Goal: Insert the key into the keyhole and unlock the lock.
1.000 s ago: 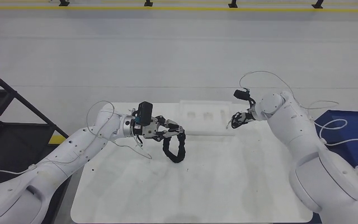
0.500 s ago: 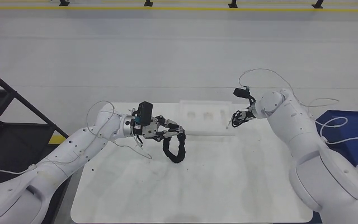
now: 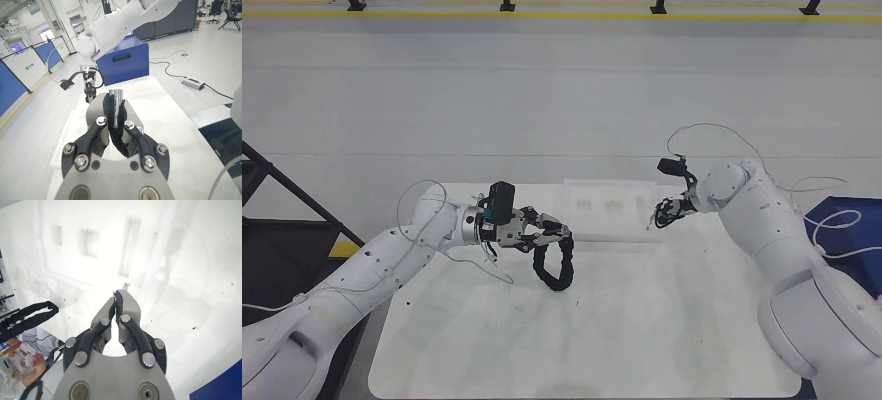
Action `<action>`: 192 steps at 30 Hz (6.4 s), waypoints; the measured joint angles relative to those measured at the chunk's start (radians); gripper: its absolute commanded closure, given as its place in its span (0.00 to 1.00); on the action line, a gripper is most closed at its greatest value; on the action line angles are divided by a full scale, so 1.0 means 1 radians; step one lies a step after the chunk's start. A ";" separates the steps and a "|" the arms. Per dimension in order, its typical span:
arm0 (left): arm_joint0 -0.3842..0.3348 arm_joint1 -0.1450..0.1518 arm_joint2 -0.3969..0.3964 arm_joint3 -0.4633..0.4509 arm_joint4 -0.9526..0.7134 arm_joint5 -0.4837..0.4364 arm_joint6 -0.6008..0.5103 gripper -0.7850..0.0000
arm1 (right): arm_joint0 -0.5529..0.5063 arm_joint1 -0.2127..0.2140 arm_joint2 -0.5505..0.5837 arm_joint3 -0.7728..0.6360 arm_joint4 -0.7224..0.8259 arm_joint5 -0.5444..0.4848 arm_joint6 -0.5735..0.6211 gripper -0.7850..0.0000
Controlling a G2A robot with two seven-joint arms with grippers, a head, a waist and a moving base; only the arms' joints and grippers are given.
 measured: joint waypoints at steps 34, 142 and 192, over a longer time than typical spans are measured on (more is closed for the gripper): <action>0.000 0.000 0.000 0.000 0.000 0.000 0.000 1.00 | -0.011 0.004 0.036 -0.018 -0.039 -0.009 0.011 1.00; 0.000 0.000 0.000 0.000 0.000 0.000 0.000 1.00 | -0.138 0.002 0.136 -0.172 -0.081 0.165 -0.044 0.55; 0.000 0.000 0.000 0.000 0.000 0.000 0.000 1.00 | -0.184 0.101 0.264 -0.560 -0.236 0.370 0.226 1.00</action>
